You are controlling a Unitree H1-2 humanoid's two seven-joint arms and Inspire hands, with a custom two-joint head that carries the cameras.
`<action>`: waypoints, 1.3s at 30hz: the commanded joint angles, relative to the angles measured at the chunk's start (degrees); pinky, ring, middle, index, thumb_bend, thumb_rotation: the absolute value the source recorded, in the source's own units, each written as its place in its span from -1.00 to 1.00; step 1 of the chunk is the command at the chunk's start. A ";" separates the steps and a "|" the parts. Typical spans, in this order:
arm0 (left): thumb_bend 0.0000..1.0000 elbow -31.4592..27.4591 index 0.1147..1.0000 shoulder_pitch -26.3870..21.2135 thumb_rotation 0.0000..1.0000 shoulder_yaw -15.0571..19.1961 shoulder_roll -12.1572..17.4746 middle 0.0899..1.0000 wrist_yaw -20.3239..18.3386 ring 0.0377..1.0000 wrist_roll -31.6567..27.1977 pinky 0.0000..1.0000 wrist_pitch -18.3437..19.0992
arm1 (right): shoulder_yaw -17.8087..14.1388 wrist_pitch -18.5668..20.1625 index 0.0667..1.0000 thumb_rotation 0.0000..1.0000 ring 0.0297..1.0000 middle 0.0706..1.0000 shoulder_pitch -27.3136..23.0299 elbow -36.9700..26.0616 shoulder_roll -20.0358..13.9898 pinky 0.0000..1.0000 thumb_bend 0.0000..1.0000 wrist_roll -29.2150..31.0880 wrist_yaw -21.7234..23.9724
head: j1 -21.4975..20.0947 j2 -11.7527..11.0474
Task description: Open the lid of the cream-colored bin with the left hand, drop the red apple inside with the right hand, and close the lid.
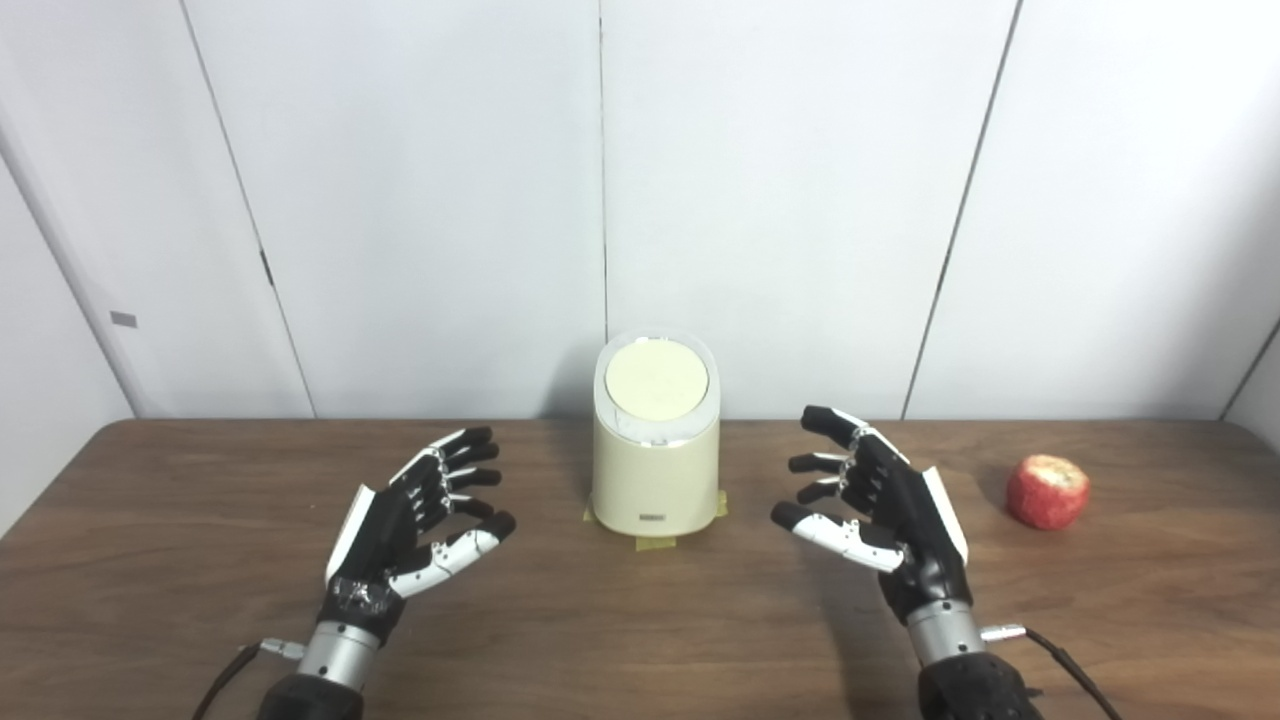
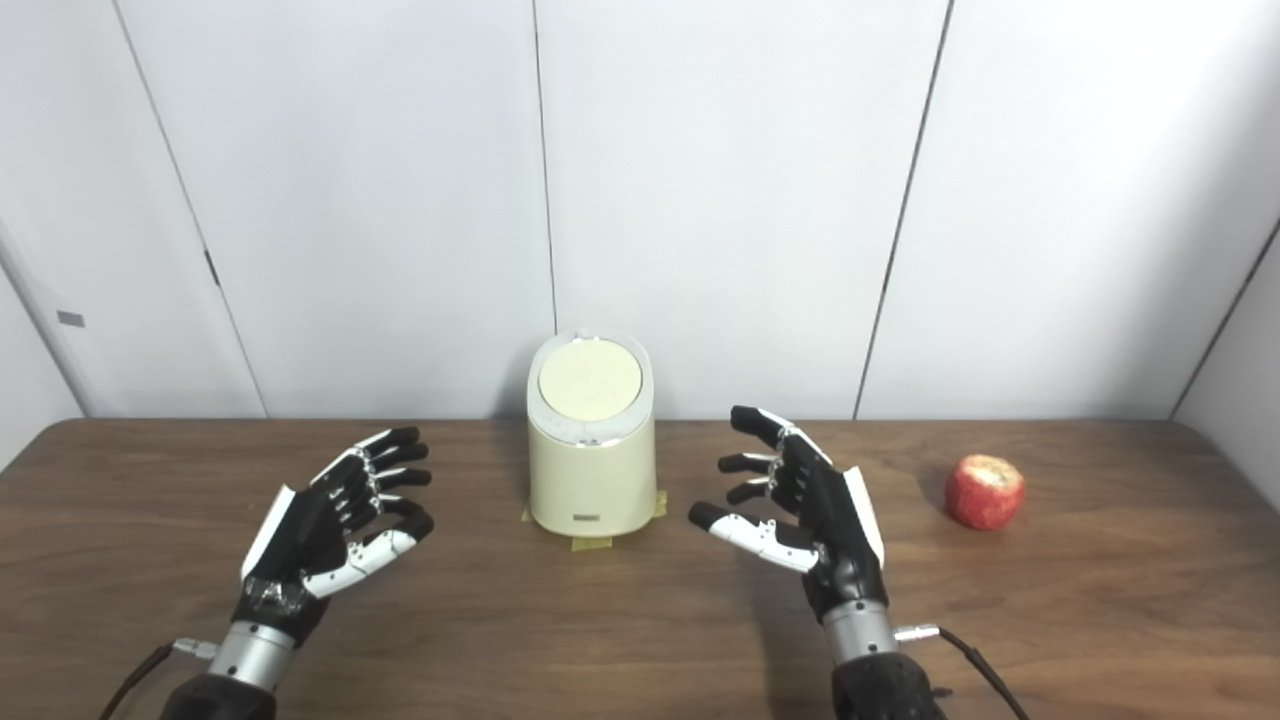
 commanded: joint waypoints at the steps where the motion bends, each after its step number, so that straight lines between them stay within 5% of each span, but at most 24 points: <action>1: 0.48 -2.35 0.64 -1.78 -0.42 -0.01 0.43 0.58 0.31 0.47 0.06 0.21 -0.92 | -0.05 -1.14 0.47 -0.48 0.26 0.58 -2.10 -2.01 -0.09 -0.02 0.56 0.07 0.25 | -0.01 0.03; 24: 0.44 -3.30 0.67 -1.68 -0.45 -0.02 -0.39 0.58 1.18 0.46 0.12 0.18 -0.83 | 0.04 -0.63 0.48 -0.49 0.27 0.59 -2.05 -2.50 -0.15 -0.01 0.54 0.07 0.49 | -0.03 -0.20; 32: 0.57 -7.08 0.82 -3.74 -0.32 0.46 -4.05 0.80 5.02 0.69 1.13 0.40 3.47 | -0.15 -0.81 0.48 -0.46 0.26 0.57 -2.30 -1.87 -0.31 -0.02 0.57 -0.65 -0.04 | -0.02 -1.02; 39: 0.59 -7.91 1.00 -12.25 -0.24 -0.82 -4.40 0.88 6.98 0.79 6.19 0.63 9.94 | -0.35 -1.80 0.49 -0.42 0.27 0.59 -2.54 -0.75 -0.50 -0.02 0.59 -0.38 0.12 | 0.49 -1.17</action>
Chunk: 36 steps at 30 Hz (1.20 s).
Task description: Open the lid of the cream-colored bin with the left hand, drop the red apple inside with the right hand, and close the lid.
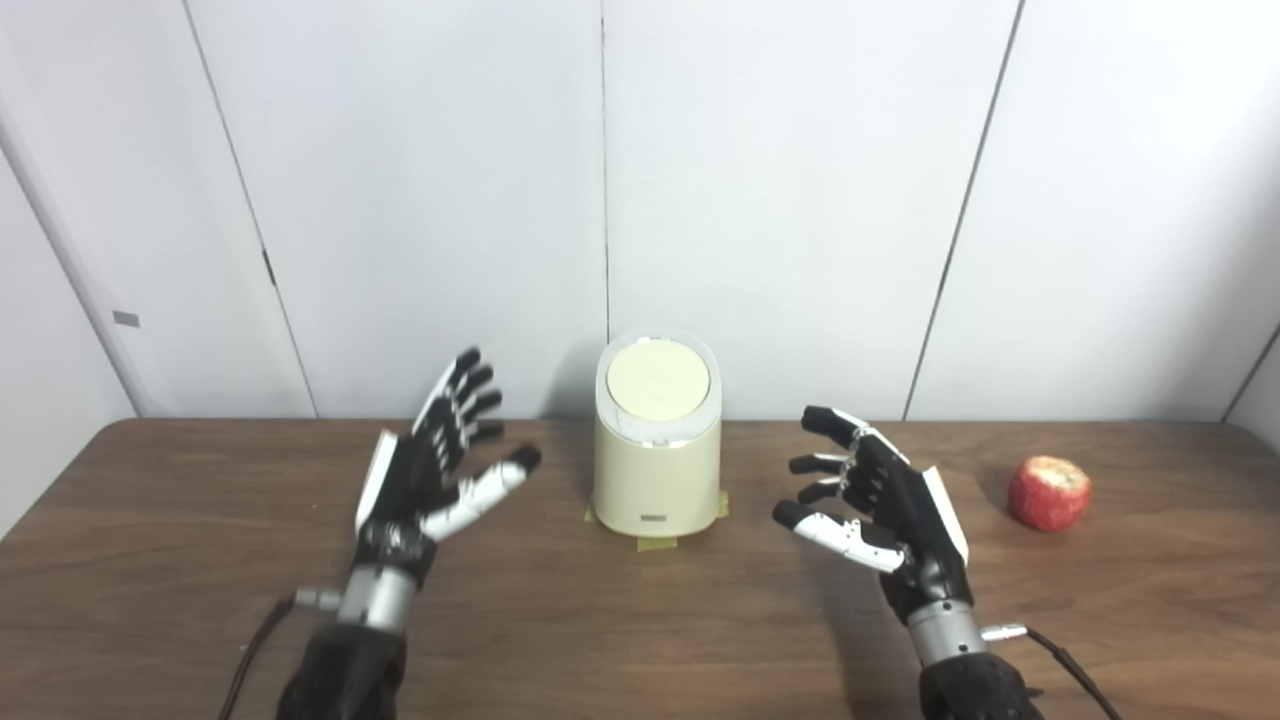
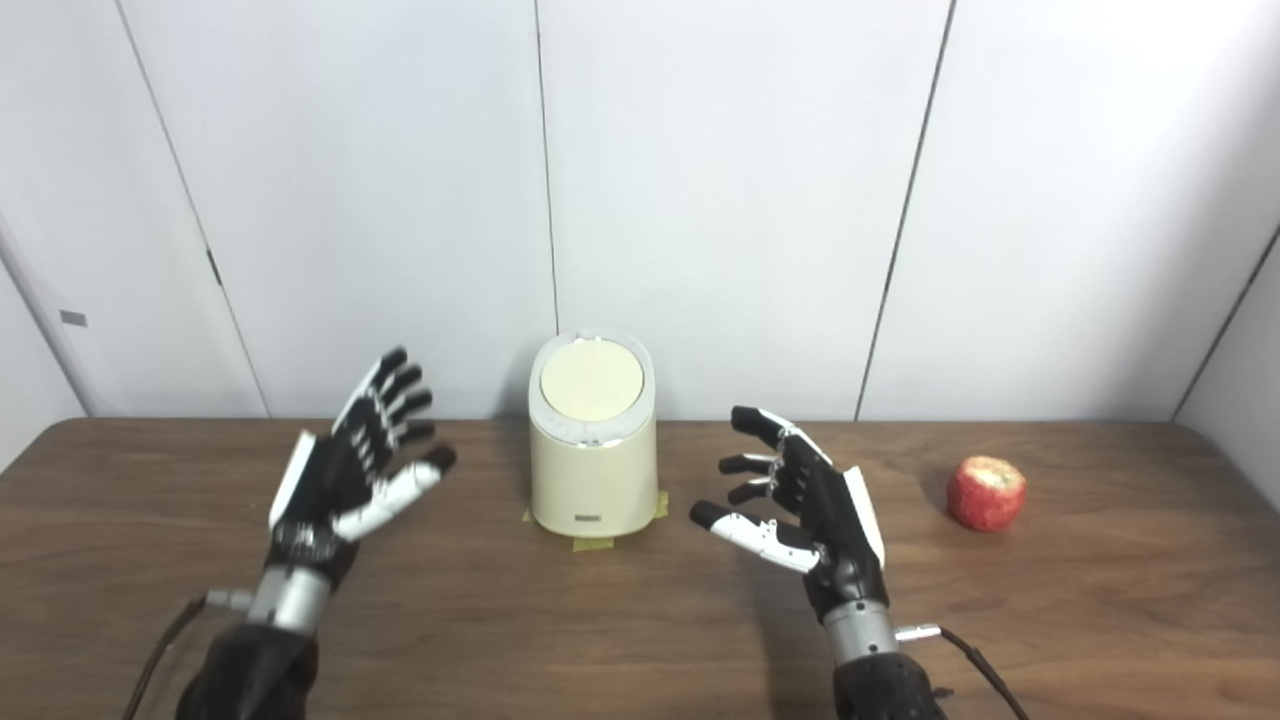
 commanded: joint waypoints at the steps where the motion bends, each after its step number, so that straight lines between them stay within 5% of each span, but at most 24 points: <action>1: 0.59 -1.36 1.00 -6.21 -0.29 -0.59 0.08 0.89 0.74 0.79 1.32 0.64 1.19 | -0.36 -1.88 0.48 -0.44 0.27 0.59 -2.56 -1.21 -0.27 -0.03 0.59 0.37 0.10 | -0.02 -0.10; 12: 0.85 7.26 1.00 -17.09 -0.36 -4.17 -1.47 0.98 4.16 0.97 8.33 0.88 6.49 | 0.17 -1.59 0.50 -0.42 0.27 0.60 -2.67 -1.53 0.11 -0.01 0.57 -0.06 0.20 | -0.80 -0.54; 16: 0.90 11.39 1.00 -20.78 -0.35 -5.83 -1.68 1.00 5.47 1.00 11.23 0.82 6.73 | 0.20 -1.53 0.51 -0.43 0.26 0.59 -2.61 -1.81 0.28 -0.02 0.55 0.12 0.19 | -1.06 -0.46; 20: 0.91 15.60 1.00 -23.66 -0.35 -7.83 -1.27 1.00 7.01 1.00 14.64 0.99 5.74 | 0.23 -1.54 0.49 -0.42 0.25 0.58 -2.48 -2.28 0.49 -0.03 0.56 -0.01 0.02 | -1.35 -0.30; 24: 0.93 18.00 1.00 -25.11 -0.41 -8.90 -1.36 1.00 8.22 1.00 16.53 0.80 5.68 | 0.20 -1.27 0.50 -0.41 0.24 0.58 -2.53 -2.48 0.59 -0.04 0.57 -0.15 -0.10 | -1.52 -0.18; 32: 0.95 20.80 1.00 -25.74 -0.47 -10.90 -1.44 1.00 10.00 1.00 19.91 0.97 5.17 | 0.17 -1.58 0.49 -0.46 0.22 0.57 -2.88 -2.10 1.04 -0.06 0.56 0.30 -0.16 | -1.87 -0.08; 36: 0.93 20.53 1.00 -25.59 -0.49 -11.99 -0.88 1.00 9.64 1.00 21.88 0.87 5.90 | 0.20 -1.60 0.49 -0.46 0.21 0.57 -2.96 -2.13 1.18 -0.07 0.57 0.02 -0.30 | -1.99 0.07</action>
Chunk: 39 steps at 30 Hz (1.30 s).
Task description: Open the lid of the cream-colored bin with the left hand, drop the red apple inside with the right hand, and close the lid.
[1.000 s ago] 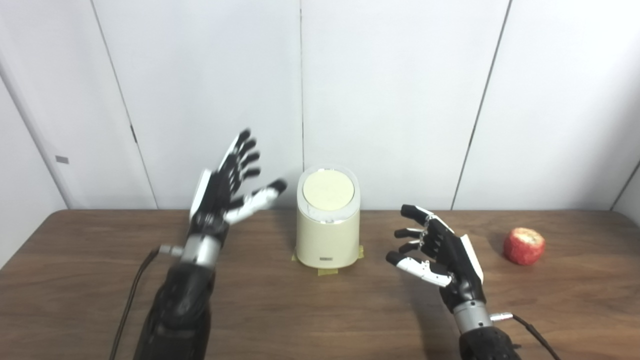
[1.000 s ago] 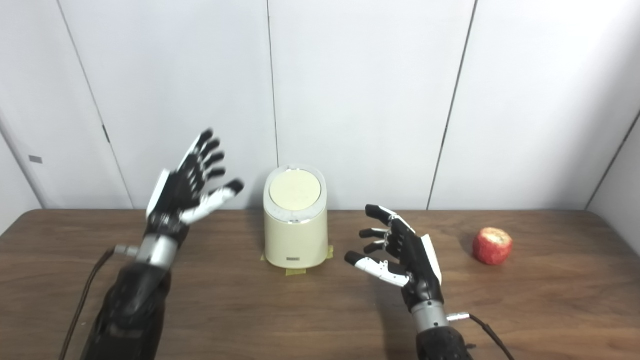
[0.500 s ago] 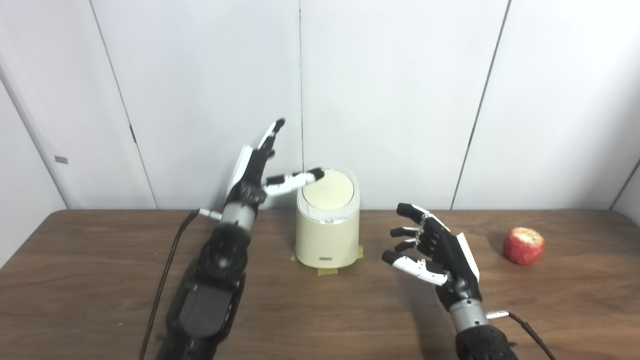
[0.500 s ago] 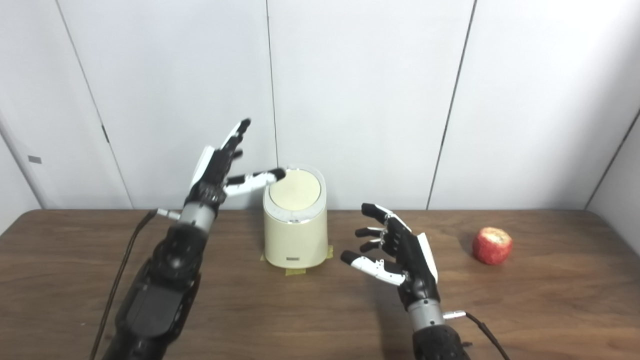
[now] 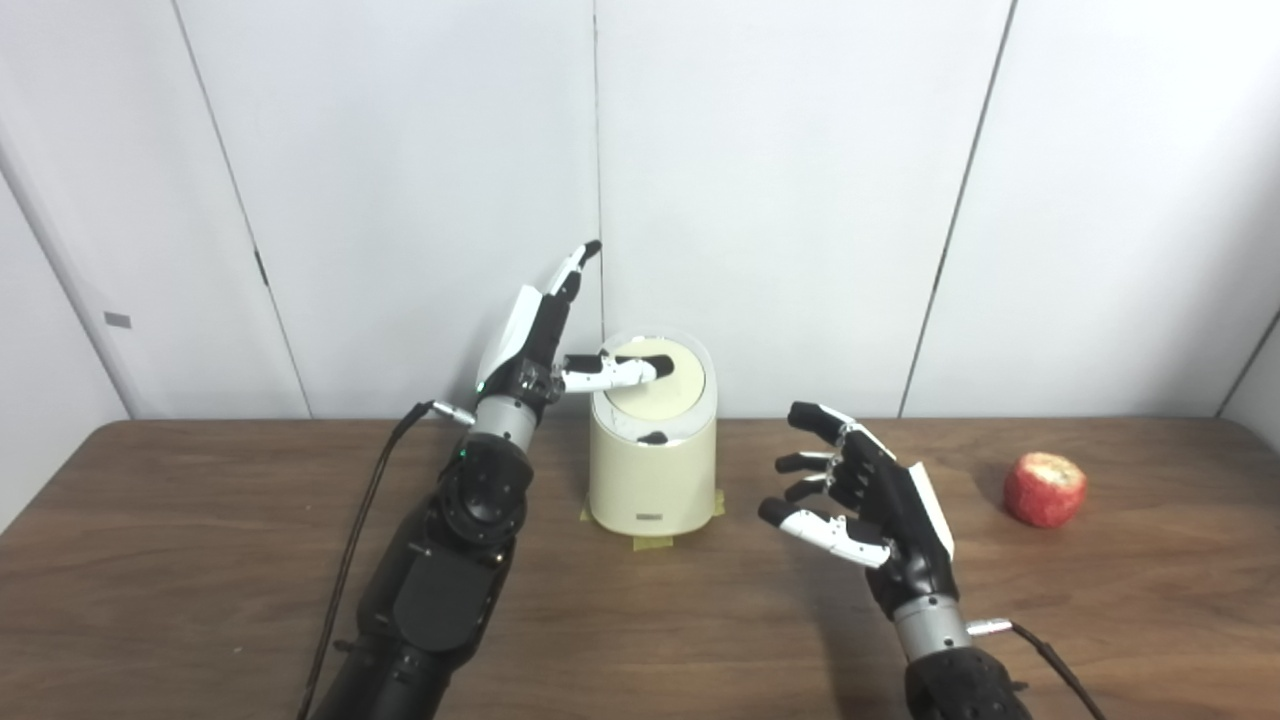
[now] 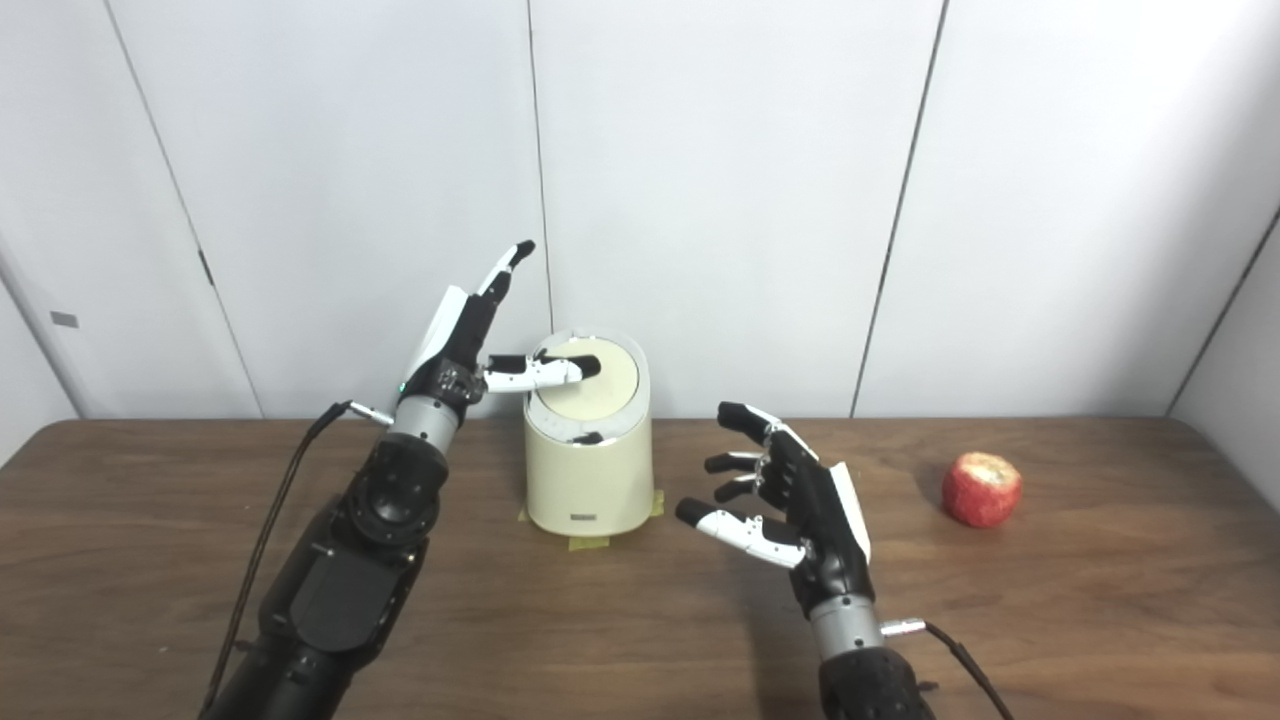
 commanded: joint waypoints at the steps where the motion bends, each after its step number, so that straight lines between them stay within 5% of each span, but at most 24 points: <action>1: 0.92 -1.74 1.00 -3.54 -0.51 -0.46 0.60 1.00 1.06 1.00 1.61 0.87 -0.39 | -0.07 -1.57 0.49 -0.45 0.21 0.57 -2.50 -1.78 0.15 -0.07 0.57 0.04 -0.11 | -0.06 0.11; 11: 0.78 -1.75 1.00 -3.38 -0.85 -2.35 2.25 1.00 -0.85 1.00 4.22 0.97 0.40 | 0.14 -2.09 0.48 -0.48 0.21 0.56 -2.72 -1.56 0.66 -0.05 0.56 0.13 -0.16 | -0.29 0.38; 24: 0.63 1.12 1.00 -3.63 -1.00 -10.32 4.80 1.00 4.29 1.00 18.79 0.81 3.88 | 0.33 -1.80 0.47 -0.45 0.19 0.54 -2.49 -2.19 0.70 -0.07 0.56 -0.58 -0.20 | -0.44 0.91; 32: 0.72 1.26 1.00 -3.90 -0.99 -12.96 4.96 1.00 4.68 1.00 23.05 0.74 5.87 | 0.44 -1.49 0.47 -0.47 0.18 0.53 -2.45 -2.57 0.79 -0.07 0.54 -0.80 -0.11 | -0.47 1.12; 35: 0.75 -0.12 1.00 -4.46 -0.93 -16.11 6.39 1.00 2.05 1.00 27.85 0.71 8.66 | 0.51 -1.30 0.47 -0.47 0.19 0.54 -2.41 -2.75 0.89 -0.06 0.54 -0.74 -0.01 | -0.46 1.16; 39: 0.80 -3.91 1.00 -6.22 -0.94 -23.72 10.48 1.00 -7.84 0.98 39.54 0.61 14.51 | 0.53 -1.64 0.46 -0.48 0.17 0.54 -2.53 -2.74 0.83 -0.09 0.54 -0.67 0.08 | -0.42 1.24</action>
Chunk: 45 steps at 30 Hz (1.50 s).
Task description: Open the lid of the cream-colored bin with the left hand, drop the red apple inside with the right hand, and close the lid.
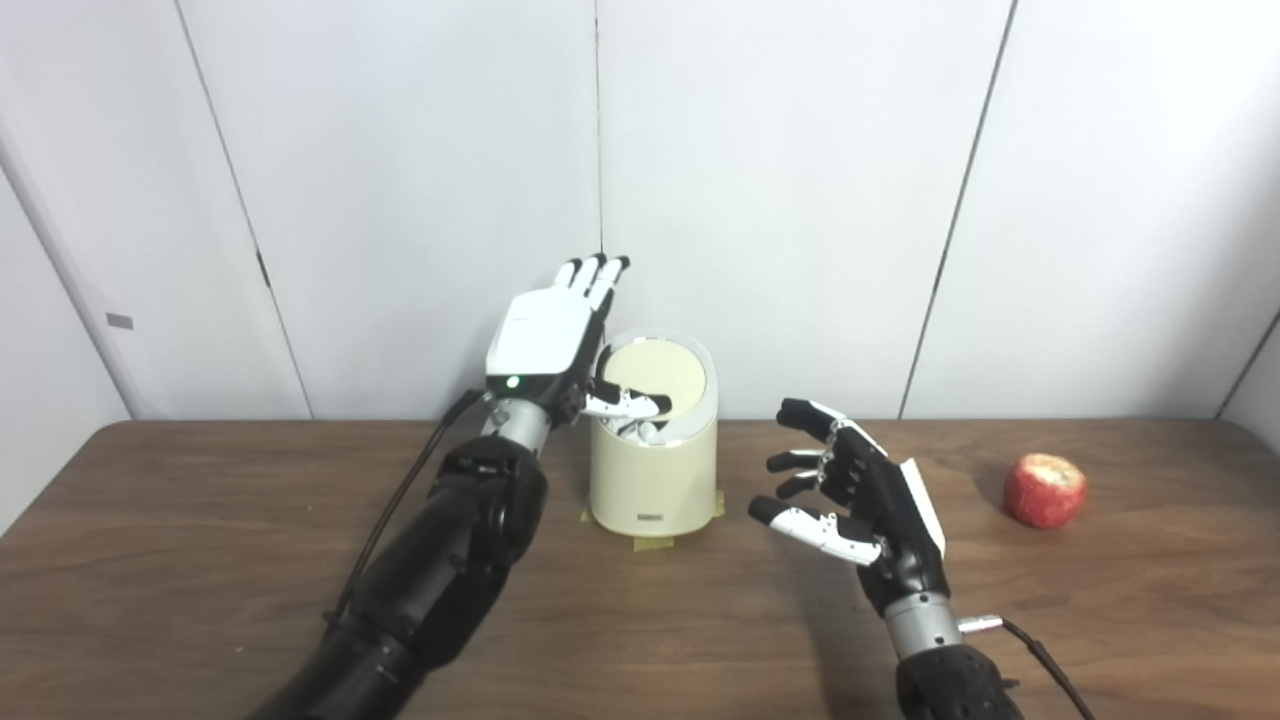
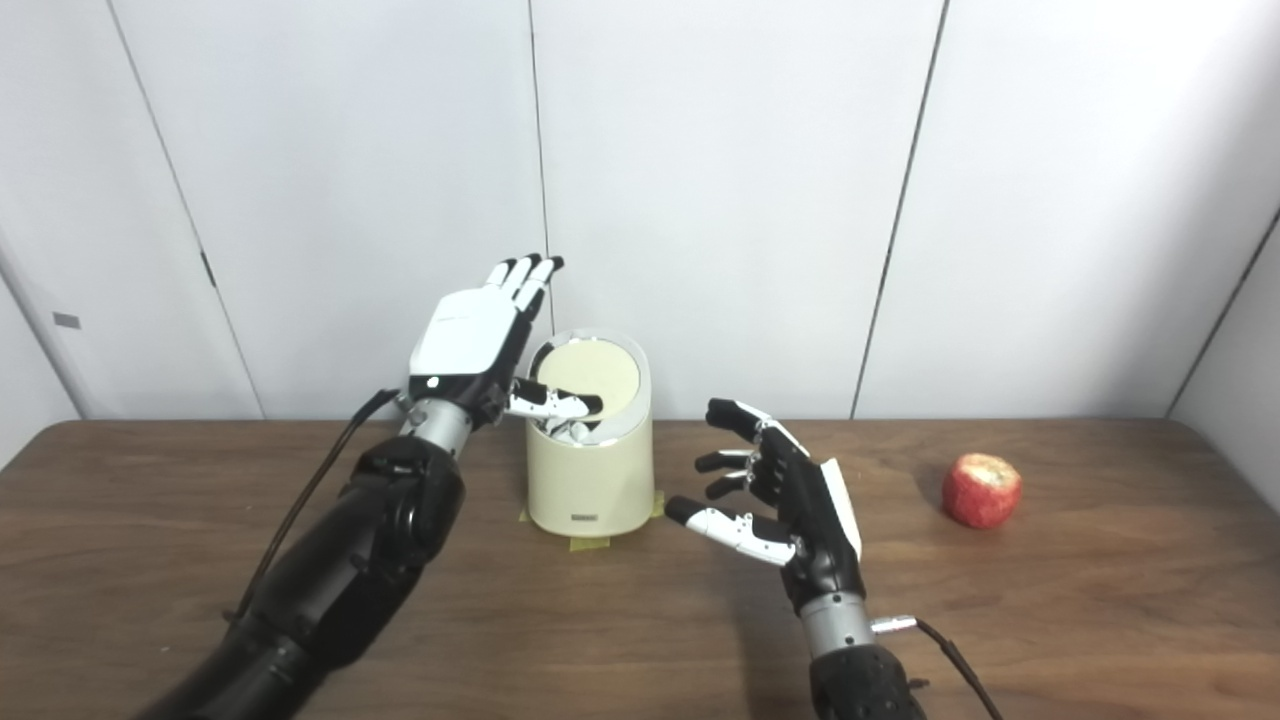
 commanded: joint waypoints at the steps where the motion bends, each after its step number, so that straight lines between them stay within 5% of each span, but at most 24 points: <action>1: 0.85 -1.17 1.00 -2.56 -0.94 -2.90 2.03 1.00 -6.17 0.96 7.40 0.58 3.82 | 0.12 -1.57 0.46 -0.48 0.17 0.54 -2.46 -2.18 0.11 -0.09 0.54 0.12 0.12 | -0.07 0.10; 12: 1.00 -6.40 1.00 -2.76 -0.84 -5.17 3.81 1.00 -20.76 0.91 16.04 0.56 6.32 | -0.14 -1.66 0.47 -0.48 0.18 0.53 -2.58 -1.92 0.00 -0.07 0.55 0.74 0.37 | 0.47 0.01; 17: 0.99 -7.21 1.00 -1.81 -0.85 -4.12 3.75 1.00 -21.09 0.89 16.10 0.56 5.81 | -0.02 -1.25 0.48 -0.47 0.18 0.53 -2.40 -2.30 -0.06 -0.06 0.54 0.19 0.24 | 0.56 -0.01; 20: 0.96 -7.59 1.00 -0.59 -0.87 -1.58 3.05 0.99 -16.51 0.86 13.34 0.54 4.86 | -0.07 -1.70 0.48 -0.49 0.18 0.53 -2.36 -2.04 -0.14 -0.07 0.52 0.59 0.49 | 0.65 0.02; 24: 0.75 -8.80 1.00 2.60 -0.76 8.35 -0.55 0.93 -6.00 0.84 -0.86 0.54 -1.22 | -0.02 -1.98 0.48 -0.42 0.19 0.54 -2.33 -1.66 -0.32 -0.07 0.54 0.13 0.40 | 0.78 0.00; 27: 0.62 -9.47 1.00 4.82 -0.61 16.58 -3.58 0.89 -0.56 0.77 -13.92 0.36 -8.99 | 0.04 -2.18 0.48 -0.39 0.19 0.53 -2.43 -1.38 -0.40 -0.07 0.55 -0.01 0.37 | 0.80 -0.07; 29: 0.55 -9.07 0.96 6.36 -0.63 22.50 -5.78 0.83 0.86 0.75 -24.02 0.38 -13.59 | 0.03 -1.98 0.48 -0.41 0.19 0.53 -2.43 -1.44 -0.34 -0.07 0.53 -0.11 0.27 | 0.82 -0.13; 32: 0.44 -9.88 0.84 8.72 -0.61 29.17 -7.74 0.73 -0.50 0.66 -35.50 0.29 -15.54 | 0.03 -1.89 0.48 -0.40 0.19 0.53 -2.43 -1.49 -0.36 -0.07 0.52 -0.38 0.12 | 0.83 -0.08; 34: 0.42 -11.10 0.80 10.41 -0.46 31.69 -7.71 0.70 -1.66 0.64 -39.83 0.28 -15.12 | -0.05 -1.91 0.48 -0.40 0.20 0.53 -2.40 -1.52 -0.35 -0.07 0.52 0.03 0.29 | 0.87 -0.10; 45: 0.57 -14.98 0.68 22.90 -0.42 36.47 -2.68 0.65 -5.83 0.57 -53.22 0.40 -20.20 | -0.44 -1.61 0.49 -0.47 0.20 0.57 -2.15 -2.03 -0.97 -0.07 0.50 0.96 0.73 | 0.70 -0.16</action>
